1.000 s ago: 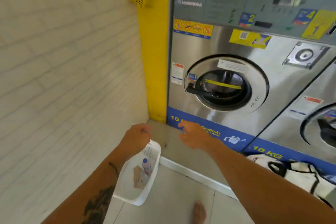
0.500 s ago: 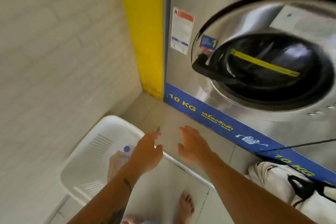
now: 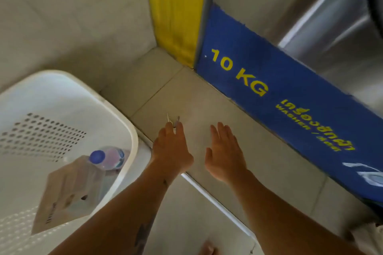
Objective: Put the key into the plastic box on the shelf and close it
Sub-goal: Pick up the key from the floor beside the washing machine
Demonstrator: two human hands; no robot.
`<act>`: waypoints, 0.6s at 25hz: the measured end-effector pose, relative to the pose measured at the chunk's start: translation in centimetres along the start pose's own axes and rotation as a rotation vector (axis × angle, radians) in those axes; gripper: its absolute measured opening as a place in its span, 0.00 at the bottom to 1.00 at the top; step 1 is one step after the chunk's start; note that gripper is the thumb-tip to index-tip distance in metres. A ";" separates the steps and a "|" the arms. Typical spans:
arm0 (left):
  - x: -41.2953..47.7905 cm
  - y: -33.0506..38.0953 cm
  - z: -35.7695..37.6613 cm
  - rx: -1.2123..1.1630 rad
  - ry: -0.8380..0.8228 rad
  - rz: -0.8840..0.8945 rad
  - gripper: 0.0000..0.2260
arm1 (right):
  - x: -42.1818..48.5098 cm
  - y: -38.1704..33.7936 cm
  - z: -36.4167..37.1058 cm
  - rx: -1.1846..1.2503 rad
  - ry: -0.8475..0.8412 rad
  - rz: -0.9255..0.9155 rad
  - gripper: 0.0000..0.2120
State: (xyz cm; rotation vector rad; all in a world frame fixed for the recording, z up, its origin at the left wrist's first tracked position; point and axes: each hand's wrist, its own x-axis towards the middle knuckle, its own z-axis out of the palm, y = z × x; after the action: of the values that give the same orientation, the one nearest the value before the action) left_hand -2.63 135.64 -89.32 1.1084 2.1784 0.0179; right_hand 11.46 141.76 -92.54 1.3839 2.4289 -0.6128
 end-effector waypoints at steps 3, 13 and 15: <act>2.9 -0.5 2.1 -0.003 0.108 -0.015 0.40 | 1.9 1.2 3.0 0.028 0.053 0.003 0.34; 7.5 -2.9 6.4 0.199 0.402 0.262 0.20 | 2.9 1.6 7.7 0.056 0.199 0.028 0.37; 7.7 -3.3 6.4 0.214 0.376 0.289 0.23 | 2.9 1.7 7.6 0.056 0.186 0.025 0.37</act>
State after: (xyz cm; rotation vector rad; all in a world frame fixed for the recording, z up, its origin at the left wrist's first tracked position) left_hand -4.34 137.29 -99.61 1.6472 2.3634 0.1332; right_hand 11.73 140.95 -100.80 1.5548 2.5510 -0.5736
